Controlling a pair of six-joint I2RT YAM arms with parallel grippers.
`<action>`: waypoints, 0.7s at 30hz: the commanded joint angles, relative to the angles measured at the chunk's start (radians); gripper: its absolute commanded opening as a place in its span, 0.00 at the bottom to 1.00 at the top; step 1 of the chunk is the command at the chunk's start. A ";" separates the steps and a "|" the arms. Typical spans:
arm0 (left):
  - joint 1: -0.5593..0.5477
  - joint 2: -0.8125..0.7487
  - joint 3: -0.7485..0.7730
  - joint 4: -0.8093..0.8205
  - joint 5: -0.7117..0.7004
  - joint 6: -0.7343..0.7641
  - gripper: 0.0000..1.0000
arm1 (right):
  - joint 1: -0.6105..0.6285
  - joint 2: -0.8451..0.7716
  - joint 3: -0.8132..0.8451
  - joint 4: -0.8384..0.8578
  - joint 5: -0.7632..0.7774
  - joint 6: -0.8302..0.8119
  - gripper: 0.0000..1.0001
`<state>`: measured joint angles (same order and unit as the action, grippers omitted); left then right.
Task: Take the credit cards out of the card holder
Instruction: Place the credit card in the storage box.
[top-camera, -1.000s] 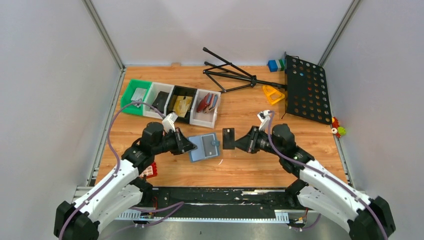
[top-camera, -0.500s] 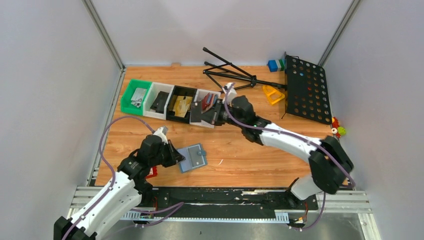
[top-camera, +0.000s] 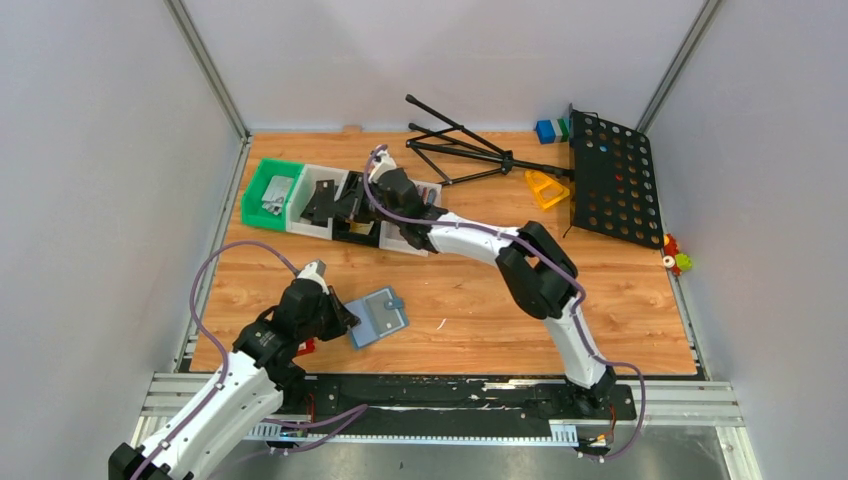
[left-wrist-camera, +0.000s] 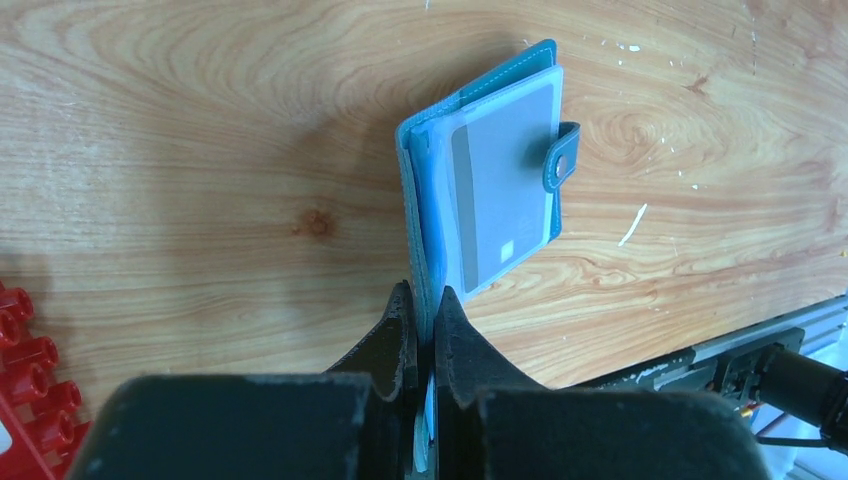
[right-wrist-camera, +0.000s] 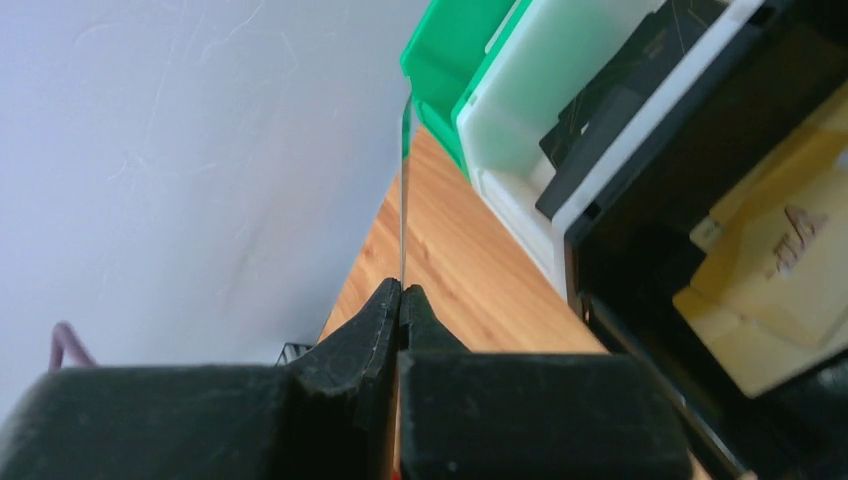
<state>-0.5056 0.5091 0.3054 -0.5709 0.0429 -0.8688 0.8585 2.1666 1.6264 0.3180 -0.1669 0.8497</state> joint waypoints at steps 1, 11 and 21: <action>0.006 0.010 -0.021 0.040 -0.040 0.016 0.00 | 0.003 0.115 0.189 0.025 0.006 -0.036 0.00; 0.006 0.037 -0.033 0.096 -0.080 0.021 0.00 | -0.006 0.375 0.536 -0.019 0.063 -0.071 0.00; 0.006 0.029 -0.034 0.103 -0.107 0.028 0.00 | -0.010 0.459 0.648 -0.036 0.072 -0.063 0.37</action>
<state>-0.5041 0.5522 0.2787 -0.5121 -0.0277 -0.8593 0.8539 2.6312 2.2261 0.2779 -0.1154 0.8013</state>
